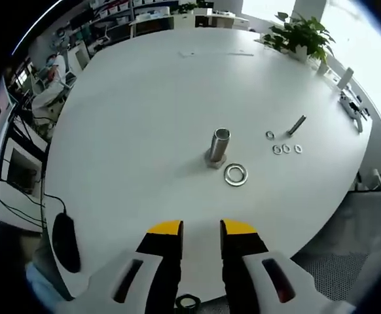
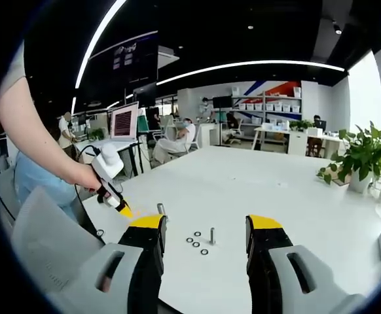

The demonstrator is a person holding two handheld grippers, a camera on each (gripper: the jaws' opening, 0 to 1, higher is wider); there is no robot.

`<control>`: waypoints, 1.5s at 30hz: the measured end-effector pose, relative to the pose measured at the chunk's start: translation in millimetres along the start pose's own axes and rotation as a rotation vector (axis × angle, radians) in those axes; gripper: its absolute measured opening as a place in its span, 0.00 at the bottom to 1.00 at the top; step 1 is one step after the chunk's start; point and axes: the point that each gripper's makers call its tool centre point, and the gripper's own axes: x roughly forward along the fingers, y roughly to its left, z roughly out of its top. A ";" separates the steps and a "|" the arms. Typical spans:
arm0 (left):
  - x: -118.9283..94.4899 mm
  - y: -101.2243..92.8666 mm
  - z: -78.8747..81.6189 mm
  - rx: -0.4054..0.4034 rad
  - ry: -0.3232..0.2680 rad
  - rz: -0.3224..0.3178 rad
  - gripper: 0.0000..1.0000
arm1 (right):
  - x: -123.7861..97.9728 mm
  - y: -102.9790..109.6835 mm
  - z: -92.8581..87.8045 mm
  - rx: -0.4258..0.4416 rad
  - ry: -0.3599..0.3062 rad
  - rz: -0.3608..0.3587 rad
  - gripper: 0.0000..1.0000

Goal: Place the washer onto the threaded stud by aligning its center hole with the stud, sliding it down to the base, and recovering from edge contact or off-axis alignment until the washer reaches the visible bottom stop.

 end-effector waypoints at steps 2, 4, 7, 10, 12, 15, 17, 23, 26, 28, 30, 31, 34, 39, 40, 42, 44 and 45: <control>-2.4 2.7 -4.4 -0.006 0.004 0.004 0.22 | -0.2 -0.3 0.1 0.001 -0.001 0.000 0.51; -4.0 5.5 -8.5 -0.011 0.006 0.006 0.22 | -0.2 0.0 0.6 0.000 -0.003 0.000 0.51; -6.7 8.9 -15.3 -0.014 0.014 0.012 0.23 | -0.1 0.7 0.6 -0.003 -0.002 0.002 0.51; -8.2 13.3 -21.7 -0.030 0.020 0.016 0.23 | 0.0 0.9 1.2 -0.003 -0.004 0.004 0.51; -8.1 15.3 -24.3 -0.032 0.024 0.019 0.23 | 0.0 0.6 0.9 0.000 -0.003 0.003 0.51; -8.1 17.2 -27.8 -0.047 0.030 0.017 0.24 | -0.1 0.2 0.8 0.001 -0.003 0.002 0.51; -7.9 17.0 -31.4 -0.050 0.036 0.015 0.24 | 0.0 0.1 0.7 0.000 -0.002 0.002 0.51; -6.8 17.3 -47.6 -0.068 0.070 0.004 0.26 | 0.0 0.2 0.7 0.000 -0.002 0.000 0.51; -7.2 18.7 -52.7 -0.077 0.077 0.003 0.27 | -0.2 -0.3 0.9 0.001 -0.004 -0.002 0.51; -7.0 18.6 -56.8 -0.088 0.091 -0.004 0.27 | -0.1 0.0 0.6 0.000 -0.002 -0.001 0.51; -7.8 19.7 -59.3 -0.085 0.100 -0.003 0.27 | 0.0 0.4 0.8 -0.002 -0.002 0.000 0.51; -8.4 20.4 -60.6 -0.087 0.104 -0.003 0.27 | 0.0 0.4 0.9 -0.002 -0.003 0.000 0.51; -10.3 20.4 -64.8 -0.096 0.113 -0.004 0.27 | 0.0 -0.1 0.5 0.000 -0.001 -0.002 0.51; -12.0 20.1 -73.7 -0.103 0.133 -0.003 0.27 | -0.1 -0.4 0.8 0.001 -0.002 -0.003 0.51; -12.6 19.3 -76.2 -0.108 0.137 -0.006 0.27 | 0.0 0.0 0.7 -0.001 -0.002 -0.003 0.51; -13.3 17.7 -81.0 -0.116 0.152 -0.013 0.27 | -0.1 0.1 0.9 -0.001 -0.003 -0.002 0.51; -14.2 18.0 -82.9 -0.115 0.156 -0.011 0.27 | -0.1 0.0 0.8 0.001 -0.003 -0.002 0.51; -14.8 18.3 -83.6 -0.118 0.157 -0.009 0.27 | -0.1 -0.1 0.9 0.001 -0.003 -0.002 0.51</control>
